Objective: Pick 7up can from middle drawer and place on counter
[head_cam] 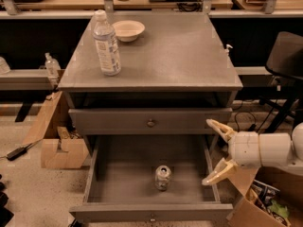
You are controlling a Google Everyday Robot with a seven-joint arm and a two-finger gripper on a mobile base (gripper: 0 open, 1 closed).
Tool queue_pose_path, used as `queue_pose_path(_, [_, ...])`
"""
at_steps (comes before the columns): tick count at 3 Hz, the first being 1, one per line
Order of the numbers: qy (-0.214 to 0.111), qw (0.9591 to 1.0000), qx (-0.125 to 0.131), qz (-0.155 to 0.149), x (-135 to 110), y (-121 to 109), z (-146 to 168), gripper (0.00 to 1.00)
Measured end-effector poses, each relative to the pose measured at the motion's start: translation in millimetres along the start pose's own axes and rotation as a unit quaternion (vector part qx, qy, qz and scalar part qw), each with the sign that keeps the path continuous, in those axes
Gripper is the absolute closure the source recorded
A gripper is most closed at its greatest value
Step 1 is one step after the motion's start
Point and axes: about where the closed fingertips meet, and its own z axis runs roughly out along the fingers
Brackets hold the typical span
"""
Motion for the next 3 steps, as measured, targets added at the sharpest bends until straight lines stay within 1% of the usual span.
queue_pose_path(1, [-0.025,0.9992,0.030,0.009,50,-2,51,0.00])
queue_pose_path(2, [-0.031,0.9986,0.037,0.020,92,-7,92,0.00])
queue_pose_path(3, [-0.030,0.9983,0.030,0.039,123,-4,126,0.00])
